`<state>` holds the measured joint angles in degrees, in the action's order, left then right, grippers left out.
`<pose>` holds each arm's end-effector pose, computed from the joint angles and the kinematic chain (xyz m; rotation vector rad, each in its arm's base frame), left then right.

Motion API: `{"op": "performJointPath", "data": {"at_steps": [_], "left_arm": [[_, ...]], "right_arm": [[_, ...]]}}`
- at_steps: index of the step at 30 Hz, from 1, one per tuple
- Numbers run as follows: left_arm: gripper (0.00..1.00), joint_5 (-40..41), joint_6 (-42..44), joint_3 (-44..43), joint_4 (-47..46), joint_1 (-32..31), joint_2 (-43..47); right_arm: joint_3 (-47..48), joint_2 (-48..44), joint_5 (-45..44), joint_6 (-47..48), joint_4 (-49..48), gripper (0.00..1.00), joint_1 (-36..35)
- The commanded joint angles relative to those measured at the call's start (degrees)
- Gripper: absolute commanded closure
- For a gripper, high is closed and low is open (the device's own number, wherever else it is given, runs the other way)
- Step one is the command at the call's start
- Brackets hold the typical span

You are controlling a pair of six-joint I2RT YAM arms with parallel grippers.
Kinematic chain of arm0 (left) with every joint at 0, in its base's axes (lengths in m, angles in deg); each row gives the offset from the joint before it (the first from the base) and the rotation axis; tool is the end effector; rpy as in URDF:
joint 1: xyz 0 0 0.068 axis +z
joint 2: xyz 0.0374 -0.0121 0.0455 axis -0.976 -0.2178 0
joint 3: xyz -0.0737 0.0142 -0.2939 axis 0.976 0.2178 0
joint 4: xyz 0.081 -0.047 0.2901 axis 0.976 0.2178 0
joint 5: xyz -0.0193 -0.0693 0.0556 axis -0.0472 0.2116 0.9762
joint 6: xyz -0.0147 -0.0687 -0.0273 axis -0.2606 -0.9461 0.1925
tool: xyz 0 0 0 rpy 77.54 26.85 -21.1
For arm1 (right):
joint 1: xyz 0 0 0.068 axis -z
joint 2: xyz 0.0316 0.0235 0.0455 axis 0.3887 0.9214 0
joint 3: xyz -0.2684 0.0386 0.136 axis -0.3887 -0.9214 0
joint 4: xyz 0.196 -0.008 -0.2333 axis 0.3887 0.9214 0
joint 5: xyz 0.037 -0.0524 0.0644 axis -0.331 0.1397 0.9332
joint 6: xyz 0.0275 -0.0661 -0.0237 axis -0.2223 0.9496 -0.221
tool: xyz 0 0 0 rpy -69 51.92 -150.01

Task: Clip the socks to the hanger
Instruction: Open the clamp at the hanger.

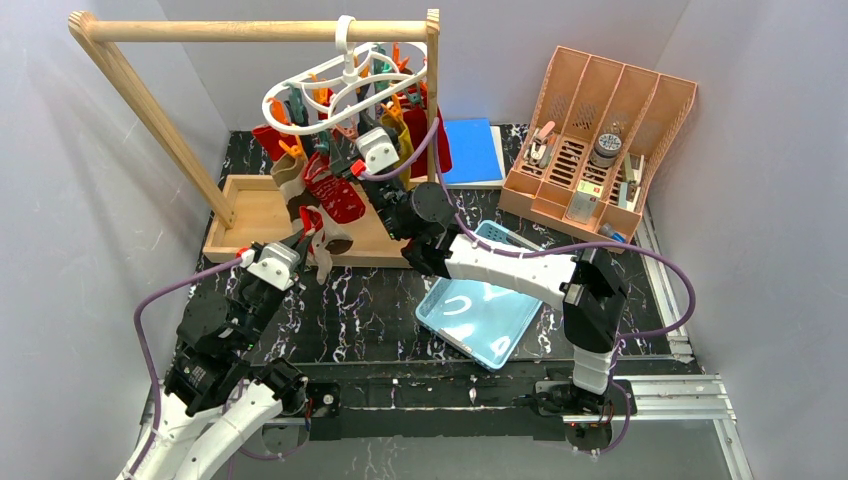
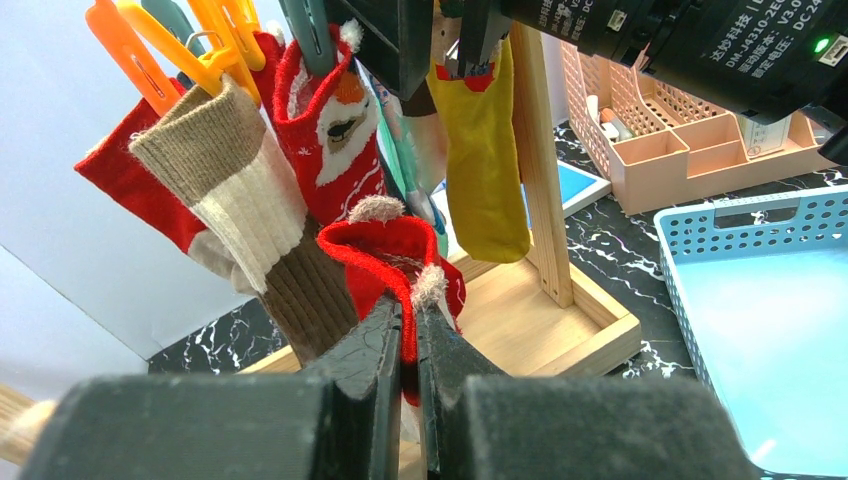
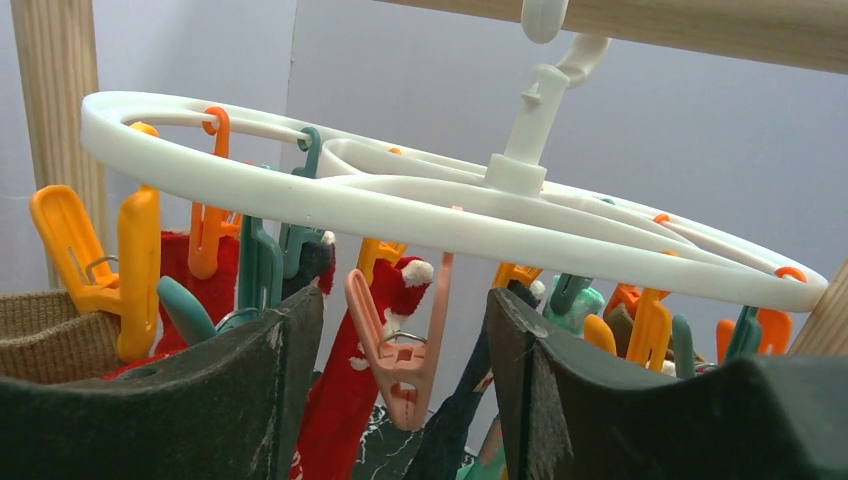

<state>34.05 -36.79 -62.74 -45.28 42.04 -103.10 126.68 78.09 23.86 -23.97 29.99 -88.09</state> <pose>0.0919 -0.0564 0.4303 0.4994 1.1677 -0.1585 0.2349 0.4373 0.4647 -0.3196 0.9257 0.3635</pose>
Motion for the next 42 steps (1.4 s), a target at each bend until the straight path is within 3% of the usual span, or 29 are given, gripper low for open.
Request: {"op": "performJointPath", "data": {"at_steps": [1,19,25,35,38,42], "left_arm": [[1.00,0.5,0.3,0.0,-1.0,0.0,-0.3],[1.00,0.4,-0.2,0.3,-1.0,0.0,0.0],[1.00,-0.1,-1.1,0.1,-1.1,0.0,0.0],[1.00,-2.0,-4.7,-1.2,-2.8,0.0,-0.8],[1.00,-2.7,-6.7,-2.1,-3.5,0.0,-1.6],[1.00,-2.9,-9.5,-3.4,-4.7,0.0,-3.3]], "right_arm": [[2.9,0.2,0.6,0.0,-2.7,0.33,0.3],[5.0,0.8,2.1,-0.6,0.2,0.51,0.3],[5.9,0.4,2.5,-2.0,2.9,0.62,0.2],[14.0,0.3,1.8,-8.7,18.3,0.86,0.1],[17.0,0.6,0.5,-11.5,23.6,0.99,0.1],[21.0,1.3,-1.9,-14.7,30.3,0.99,0.1]]}}
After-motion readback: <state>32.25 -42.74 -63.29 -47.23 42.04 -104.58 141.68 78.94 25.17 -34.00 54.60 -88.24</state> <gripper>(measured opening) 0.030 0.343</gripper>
